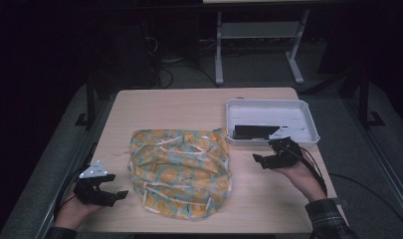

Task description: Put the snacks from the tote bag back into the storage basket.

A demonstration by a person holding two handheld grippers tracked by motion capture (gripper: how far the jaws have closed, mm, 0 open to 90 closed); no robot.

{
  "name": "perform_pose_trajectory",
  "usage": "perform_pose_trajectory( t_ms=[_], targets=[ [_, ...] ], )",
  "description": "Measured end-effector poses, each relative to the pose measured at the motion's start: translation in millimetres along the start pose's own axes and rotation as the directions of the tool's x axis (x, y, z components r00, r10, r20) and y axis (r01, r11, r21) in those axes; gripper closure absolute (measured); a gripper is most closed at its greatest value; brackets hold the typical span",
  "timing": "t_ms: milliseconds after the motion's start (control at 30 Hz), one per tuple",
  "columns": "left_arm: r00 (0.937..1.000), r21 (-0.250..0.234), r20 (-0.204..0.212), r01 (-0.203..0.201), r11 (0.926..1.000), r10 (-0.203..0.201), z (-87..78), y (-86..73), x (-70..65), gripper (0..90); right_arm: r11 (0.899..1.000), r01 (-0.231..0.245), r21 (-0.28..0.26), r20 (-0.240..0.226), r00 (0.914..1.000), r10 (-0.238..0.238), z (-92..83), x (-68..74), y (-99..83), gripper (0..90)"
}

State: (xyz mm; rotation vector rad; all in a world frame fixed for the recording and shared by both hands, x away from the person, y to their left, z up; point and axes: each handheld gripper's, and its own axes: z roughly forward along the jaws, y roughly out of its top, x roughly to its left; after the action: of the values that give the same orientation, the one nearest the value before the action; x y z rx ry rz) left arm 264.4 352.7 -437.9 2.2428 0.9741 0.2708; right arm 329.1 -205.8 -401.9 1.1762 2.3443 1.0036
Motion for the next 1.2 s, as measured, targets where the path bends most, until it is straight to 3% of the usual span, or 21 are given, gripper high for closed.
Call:
perform_pose_trajectory(
  t_ms=[233,433,567,867,1200],
  targets=[
    [1.0,-0.009,-0.005,0.0,1.0,0.0,-0.9,0.4,-2.0,16.0,1.0,0.011,-0.022,-0.01,0.9999,-0.011,-6.6,15.4,-16.7,20.6],
    [1.0,-0.005,-0.001,-0.005,1.0,0.005,0.4,1.6,-2.1,15.9,0.999,0.04,0.0,-0.024,0.9989,-0.04,-8.2,30.4,-32.9,18.2],
    [1.0,-0.003,0.001,0.001,1.0,-0.001,0.8,1.5,-2.5,16.0,0.999,0.036,0.017,-0.04,0.9986,-0.035,-7.9,36.7,-44.9,16.4],
    [0.9999,0.003,0.006,-0.016,0.9999,0.016,1.5,1.8,-1.8,15.9,1.0,0.01,-0.001,-0.05,0.9987,-0.011,-11.1,41.4,-59.3,14.5],
    [0.9999,0.006,0.008,-0.012,0.9999,0.012,2.2,0.9,-0.9,15.9,0.999,0.047,0.02,-0.039,0.9982,-0.047,-4.9,43.7,-61.2,13.6]
  ],
)
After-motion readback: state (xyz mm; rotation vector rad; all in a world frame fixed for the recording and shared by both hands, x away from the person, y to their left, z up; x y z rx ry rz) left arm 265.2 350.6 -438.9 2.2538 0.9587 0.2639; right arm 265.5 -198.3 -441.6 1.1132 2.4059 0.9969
